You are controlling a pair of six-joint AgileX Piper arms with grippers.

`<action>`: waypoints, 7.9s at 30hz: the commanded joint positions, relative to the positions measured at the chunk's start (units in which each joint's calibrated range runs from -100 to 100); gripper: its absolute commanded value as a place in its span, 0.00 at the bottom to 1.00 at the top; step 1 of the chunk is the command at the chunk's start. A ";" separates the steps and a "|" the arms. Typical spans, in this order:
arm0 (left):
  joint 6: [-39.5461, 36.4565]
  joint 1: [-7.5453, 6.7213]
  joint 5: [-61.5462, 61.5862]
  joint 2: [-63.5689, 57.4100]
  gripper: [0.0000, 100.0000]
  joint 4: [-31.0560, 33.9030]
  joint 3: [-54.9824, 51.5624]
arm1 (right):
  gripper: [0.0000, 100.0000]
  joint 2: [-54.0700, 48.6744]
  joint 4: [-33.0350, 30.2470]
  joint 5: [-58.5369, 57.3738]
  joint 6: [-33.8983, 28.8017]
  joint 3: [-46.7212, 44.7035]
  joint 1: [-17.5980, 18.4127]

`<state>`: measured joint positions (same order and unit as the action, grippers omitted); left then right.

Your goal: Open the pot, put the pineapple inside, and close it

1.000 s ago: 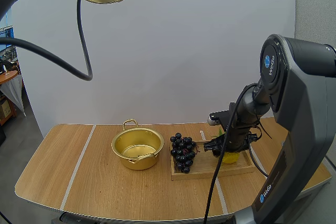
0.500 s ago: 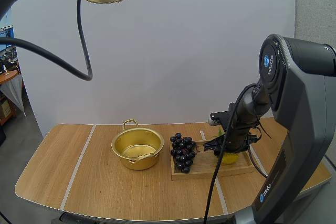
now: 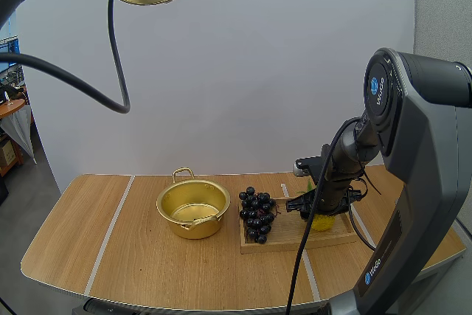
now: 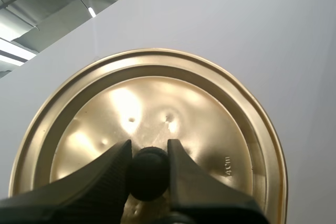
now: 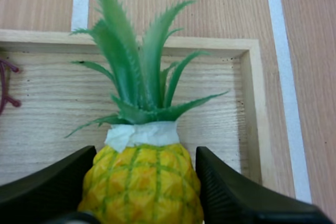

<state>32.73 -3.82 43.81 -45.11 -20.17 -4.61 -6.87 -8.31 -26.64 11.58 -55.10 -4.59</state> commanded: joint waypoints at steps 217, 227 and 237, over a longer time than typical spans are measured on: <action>-0.77 -0.14 -1.50 -0.29 0.00 -0.36 0.64 | 0.00 -85.22 12.71 -67.72 5.57 -5.90 19.66; -0.77 -0.14 7.07 -0.69 0.00 -5.70 0.64 | 0.00 -85.22 12.71 -67.72 5.57 -5.90 19.66; -0.77 -0.14 54.80 -0.53 0.00 -5.40 -0.58 | 0.00 -85.22 12.71 -67.72 5.57 -5.90 19.66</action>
<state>32.73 -3.82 87.19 -45.73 -24.27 -4.56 -91.69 4.79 -94.22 16.79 -60.74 15.27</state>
